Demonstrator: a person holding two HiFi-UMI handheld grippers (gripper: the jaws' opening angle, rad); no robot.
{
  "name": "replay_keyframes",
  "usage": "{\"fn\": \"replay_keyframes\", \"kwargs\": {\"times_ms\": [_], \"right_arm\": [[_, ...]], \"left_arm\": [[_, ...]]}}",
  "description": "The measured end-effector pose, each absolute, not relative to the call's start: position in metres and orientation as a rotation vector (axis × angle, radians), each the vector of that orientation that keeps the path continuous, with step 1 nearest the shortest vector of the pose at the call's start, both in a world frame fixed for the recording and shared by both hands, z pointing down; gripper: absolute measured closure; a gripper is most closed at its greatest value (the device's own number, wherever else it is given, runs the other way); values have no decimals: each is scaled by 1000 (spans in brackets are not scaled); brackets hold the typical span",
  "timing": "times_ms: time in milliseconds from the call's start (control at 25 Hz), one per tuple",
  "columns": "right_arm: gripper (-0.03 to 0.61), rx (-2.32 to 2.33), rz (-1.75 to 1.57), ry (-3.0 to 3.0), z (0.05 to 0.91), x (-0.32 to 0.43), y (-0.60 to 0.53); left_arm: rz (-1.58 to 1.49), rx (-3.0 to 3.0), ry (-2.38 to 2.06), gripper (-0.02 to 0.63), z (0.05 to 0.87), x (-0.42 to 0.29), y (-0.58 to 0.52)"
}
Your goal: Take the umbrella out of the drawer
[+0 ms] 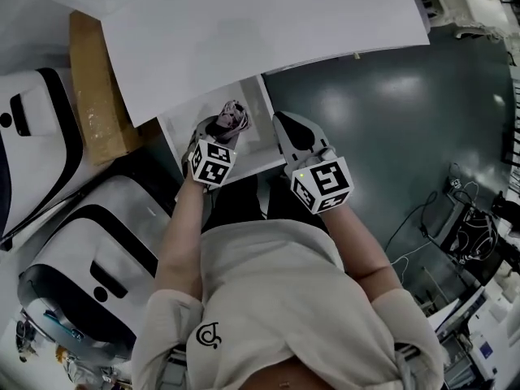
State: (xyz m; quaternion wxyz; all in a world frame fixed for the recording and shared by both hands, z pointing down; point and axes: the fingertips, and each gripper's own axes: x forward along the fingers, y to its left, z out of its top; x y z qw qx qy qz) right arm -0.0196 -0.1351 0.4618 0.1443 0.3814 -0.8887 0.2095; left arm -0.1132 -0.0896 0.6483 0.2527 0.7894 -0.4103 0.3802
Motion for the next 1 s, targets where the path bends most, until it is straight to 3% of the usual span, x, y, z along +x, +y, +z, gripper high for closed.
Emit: {"fn": "replay_keyframes", "kwargs": {"times_ms": [600,1000], "right_arm": [[572,1051,350,-2688,383,-36,-131],[572,1023,266,-2789,349,-62,-118]], "left_arm": [[676,2345,-1481,379,454,-139,-104],[375,2373,-1757,377,349,-192,-86]]}}
